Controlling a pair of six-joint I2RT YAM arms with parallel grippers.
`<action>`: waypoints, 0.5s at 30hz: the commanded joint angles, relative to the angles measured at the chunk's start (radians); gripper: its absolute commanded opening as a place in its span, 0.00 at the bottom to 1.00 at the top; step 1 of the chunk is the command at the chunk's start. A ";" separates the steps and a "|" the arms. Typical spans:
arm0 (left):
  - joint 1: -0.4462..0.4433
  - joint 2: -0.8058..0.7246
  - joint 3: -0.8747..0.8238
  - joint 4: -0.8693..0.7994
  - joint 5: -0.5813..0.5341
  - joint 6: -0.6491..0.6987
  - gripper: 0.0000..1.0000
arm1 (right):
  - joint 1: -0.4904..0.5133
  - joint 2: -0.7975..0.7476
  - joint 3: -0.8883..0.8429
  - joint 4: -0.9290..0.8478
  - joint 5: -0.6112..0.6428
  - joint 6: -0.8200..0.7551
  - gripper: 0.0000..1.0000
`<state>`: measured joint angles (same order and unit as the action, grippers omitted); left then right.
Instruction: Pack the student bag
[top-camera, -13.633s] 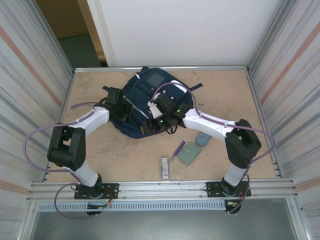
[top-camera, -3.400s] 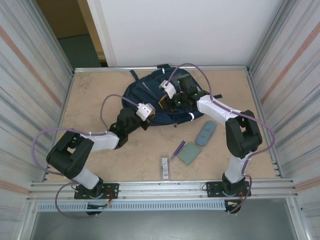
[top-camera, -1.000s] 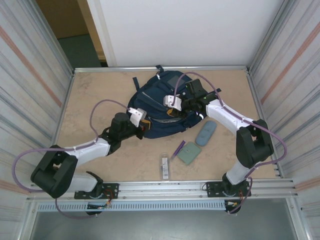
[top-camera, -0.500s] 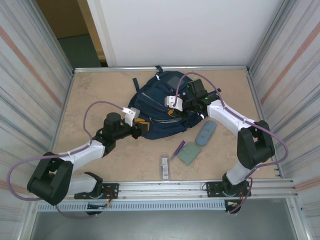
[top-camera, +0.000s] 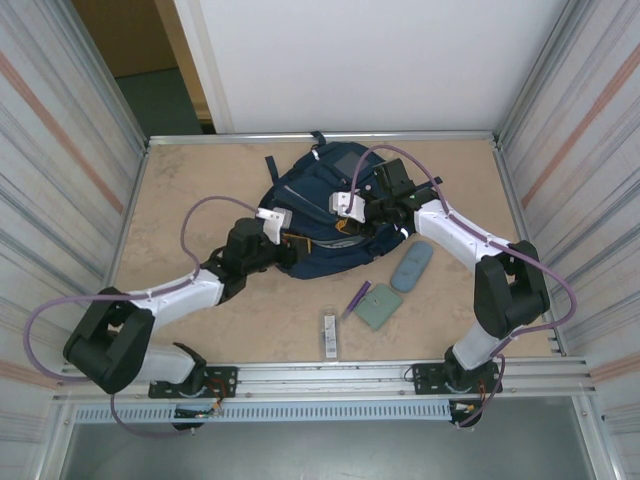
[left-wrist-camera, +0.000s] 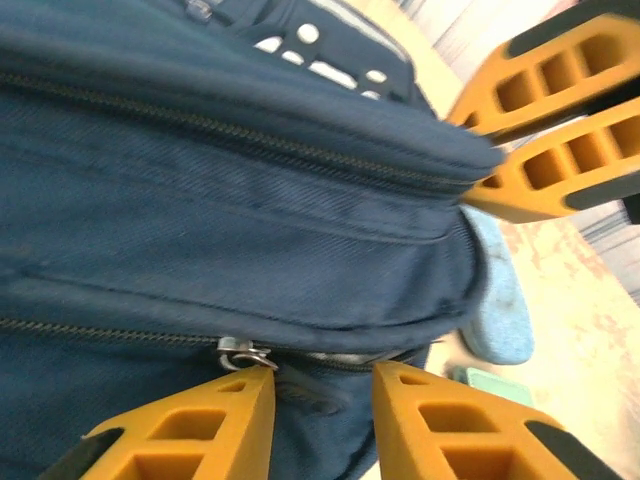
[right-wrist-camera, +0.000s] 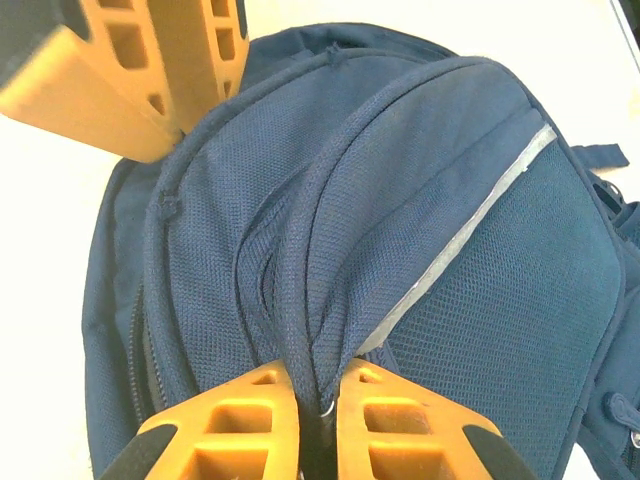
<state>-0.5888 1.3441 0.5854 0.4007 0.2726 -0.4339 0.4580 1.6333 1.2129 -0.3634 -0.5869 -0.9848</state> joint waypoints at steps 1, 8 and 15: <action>0.002 0.022 0.041 -0.056 -0.084 -0.036 0.30 | 0.007 -0.053 0.009 0.017 -0.037 -0.007 0.02; 0.001 0.046 0.079 -0.085 -0.054 -0.016 0.29 | 0.010 -0.048 0.014 0.016 -0.036 -0.003 0.02; 0.024 0.027 0.078 -0.183 -0.152 -0.024 0.25 | 0.010 -0.057 0.010 0.015 -0.036 -0.006 0.01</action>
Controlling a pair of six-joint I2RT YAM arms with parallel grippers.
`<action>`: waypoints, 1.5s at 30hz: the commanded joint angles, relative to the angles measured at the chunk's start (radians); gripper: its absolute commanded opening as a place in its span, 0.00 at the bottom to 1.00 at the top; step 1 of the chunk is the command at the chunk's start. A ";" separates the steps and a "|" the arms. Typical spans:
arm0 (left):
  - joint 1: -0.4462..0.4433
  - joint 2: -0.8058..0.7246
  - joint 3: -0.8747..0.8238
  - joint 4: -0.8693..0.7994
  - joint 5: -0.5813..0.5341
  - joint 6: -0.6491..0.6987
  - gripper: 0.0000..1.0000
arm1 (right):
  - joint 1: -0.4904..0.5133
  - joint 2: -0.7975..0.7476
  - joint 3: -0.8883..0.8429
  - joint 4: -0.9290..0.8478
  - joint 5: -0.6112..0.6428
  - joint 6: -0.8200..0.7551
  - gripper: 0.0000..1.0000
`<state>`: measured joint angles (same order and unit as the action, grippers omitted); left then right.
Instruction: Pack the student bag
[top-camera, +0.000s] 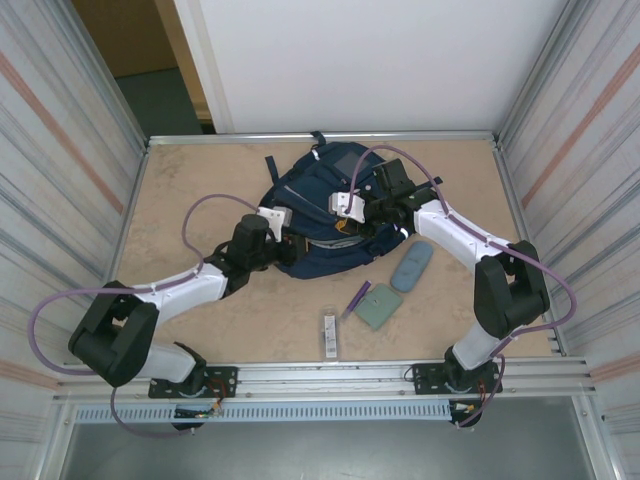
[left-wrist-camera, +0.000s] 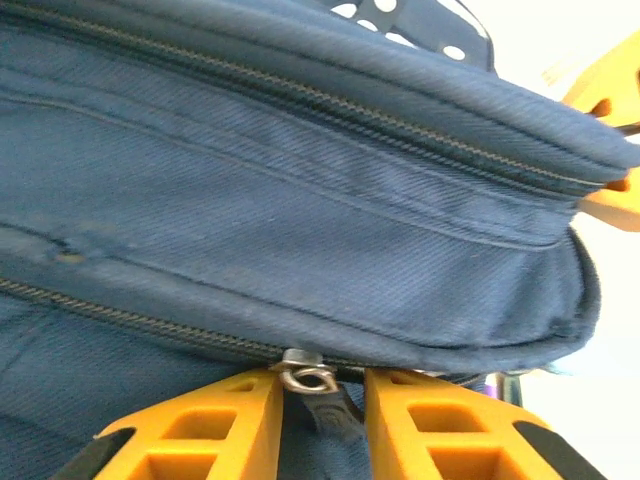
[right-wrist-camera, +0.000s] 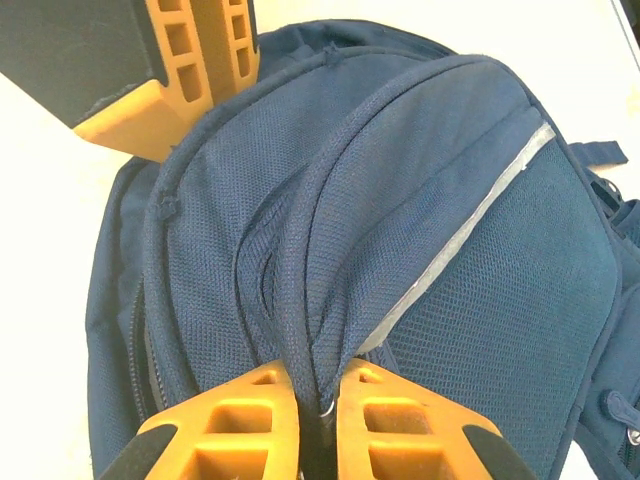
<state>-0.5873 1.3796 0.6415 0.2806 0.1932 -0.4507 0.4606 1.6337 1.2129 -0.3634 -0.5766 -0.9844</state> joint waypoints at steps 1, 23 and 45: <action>0.032 -0.013 0.023 -0.072 -0.073 -0.012 0.18 | 0.007 -0.060 0.011 0.015 -0.045 -0.008 0.01; 0.210 -0.075 0.021 -0.065 0.282 0.249 0.00 | 0.008 -0.087 -0.029 0.086 -0.070 0.115 0.37; 0.080 -0.029 0.038 0.038 0.260 0.217 0.00 | 0.183 -0.093 -0.213 0.234 0.429 0.296 0.36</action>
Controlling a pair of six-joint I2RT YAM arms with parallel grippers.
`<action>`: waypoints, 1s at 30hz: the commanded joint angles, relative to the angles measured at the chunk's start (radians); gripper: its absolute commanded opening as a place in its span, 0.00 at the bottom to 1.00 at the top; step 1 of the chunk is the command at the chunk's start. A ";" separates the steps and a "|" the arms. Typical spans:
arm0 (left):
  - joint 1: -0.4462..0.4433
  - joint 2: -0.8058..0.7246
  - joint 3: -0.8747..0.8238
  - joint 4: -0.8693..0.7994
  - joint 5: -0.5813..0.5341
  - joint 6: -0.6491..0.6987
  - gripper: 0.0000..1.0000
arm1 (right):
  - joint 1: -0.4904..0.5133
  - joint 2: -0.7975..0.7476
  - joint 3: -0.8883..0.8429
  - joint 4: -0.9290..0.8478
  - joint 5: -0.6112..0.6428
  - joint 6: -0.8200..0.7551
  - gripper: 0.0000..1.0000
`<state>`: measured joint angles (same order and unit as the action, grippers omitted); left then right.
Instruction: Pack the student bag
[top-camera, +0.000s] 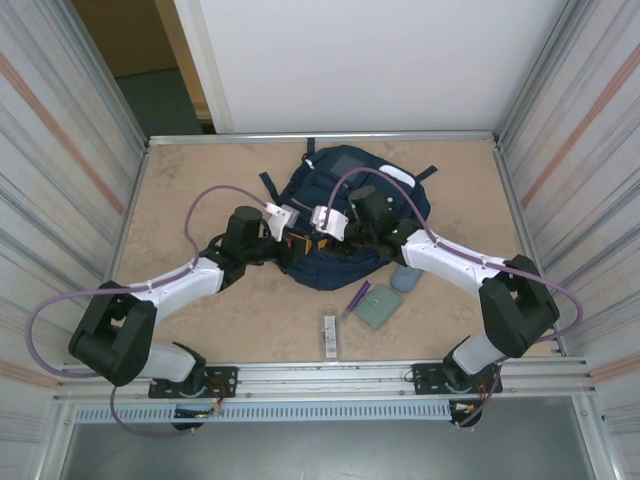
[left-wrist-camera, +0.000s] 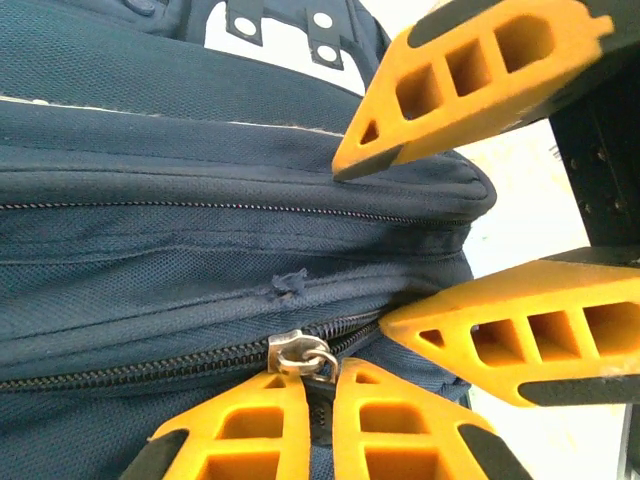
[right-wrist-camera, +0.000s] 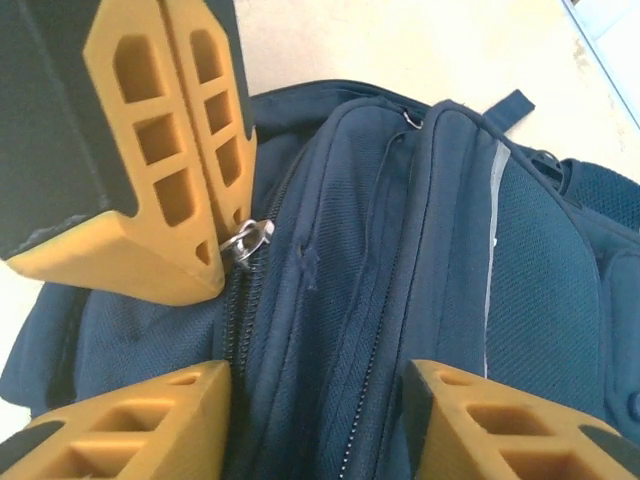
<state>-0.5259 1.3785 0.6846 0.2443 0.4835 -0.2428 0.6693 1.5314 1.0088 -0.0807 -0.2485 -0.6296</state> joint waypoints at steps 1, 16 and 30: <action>0.029 -0.031 -0.014 0.072 -0.036 0.009 0.00 | -0.036 0.005 -0.005 -0.063 0.080 -0.076 0.26; 0.127 -0.030 -0.011 0.103 0.171 0.059 0.25 | -0.155 -0.069 0.068 -0.128 -0.235 -0.312 0.00; -0.041 0.091 0.040 0.109 0.073 -0.068 0.36 | -0.198 0.007 0.110 -0.417 -0.128 -0.328 0.51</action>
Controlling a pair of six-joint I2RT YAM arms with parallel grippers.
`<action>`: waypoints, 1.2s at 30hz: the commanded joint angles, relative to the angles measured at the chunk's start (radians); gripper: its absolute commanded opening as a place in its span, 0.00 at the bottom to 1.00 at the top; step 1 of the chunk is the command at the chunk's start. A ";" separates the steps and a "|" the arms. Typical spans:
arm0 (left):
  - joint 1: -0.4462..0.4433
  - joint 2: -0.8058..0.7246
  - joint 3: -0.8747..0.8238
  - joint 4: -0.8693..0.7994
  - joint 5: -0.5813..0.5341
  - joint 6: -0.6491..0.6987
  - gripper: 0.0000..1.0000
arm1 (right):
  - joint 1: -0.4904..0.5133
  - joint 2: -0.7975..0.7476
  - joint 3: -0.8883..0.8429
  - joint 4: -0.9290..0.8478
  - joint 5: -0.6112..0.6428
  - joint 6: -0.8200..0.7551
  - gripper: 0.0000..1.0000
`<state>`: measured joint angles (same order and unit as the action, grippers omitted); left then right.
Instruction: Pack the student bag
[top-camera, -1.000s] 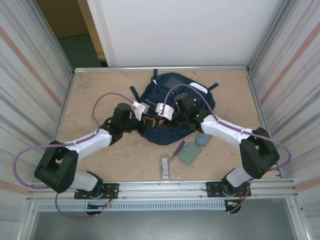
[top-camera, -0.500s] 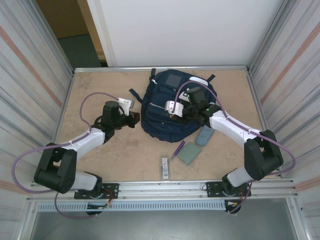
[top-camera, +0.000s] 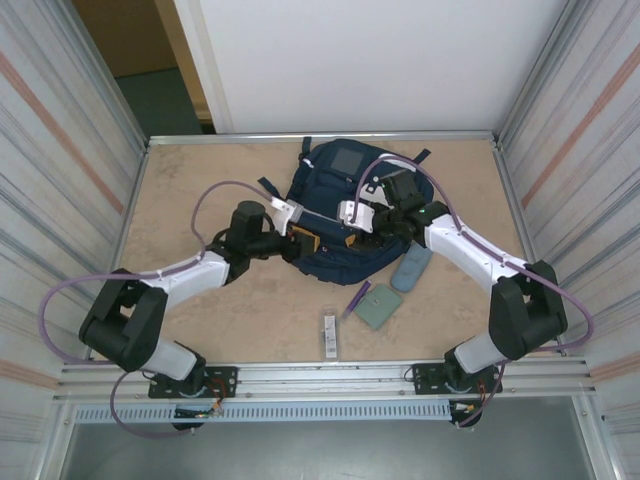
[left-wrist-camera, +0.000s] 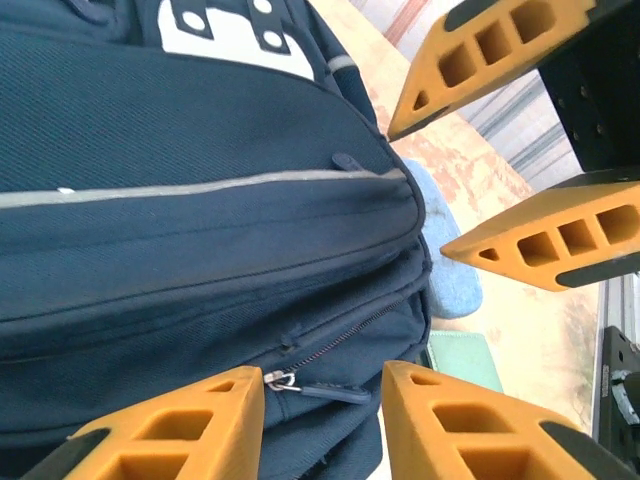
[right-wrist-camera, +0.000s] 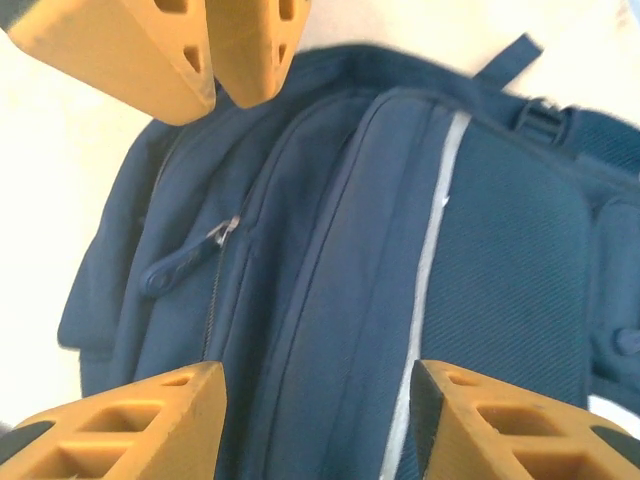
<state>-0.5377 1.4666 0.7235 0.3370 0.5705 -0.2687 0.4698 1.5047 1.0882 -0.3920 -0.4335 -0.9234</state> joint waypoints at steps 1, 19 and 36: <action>-0.039 0.002 0.003 0.012 -0.023 -0.049 0.36 | 0.002 0.046 0.030 -0.110 0.083 -0.045 0.51; -0.108 0.019 0.028 -0.077 -0.124 -0.197 0.42 | 0.005 -0.024 -0.071 0.247 0.124 0.001 0.02; -0.107 0.143 0.217 -0.233 -0.290 -0.239 0.46 | -0.034 -0.078 0.009 0.229 0.003 0.007 0.00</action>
<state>-0.6418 1.5913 0.9146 0.1497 0.3298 -0.4984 0.4362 1.4765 1.0431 -0.2104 -0.3378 -0.9424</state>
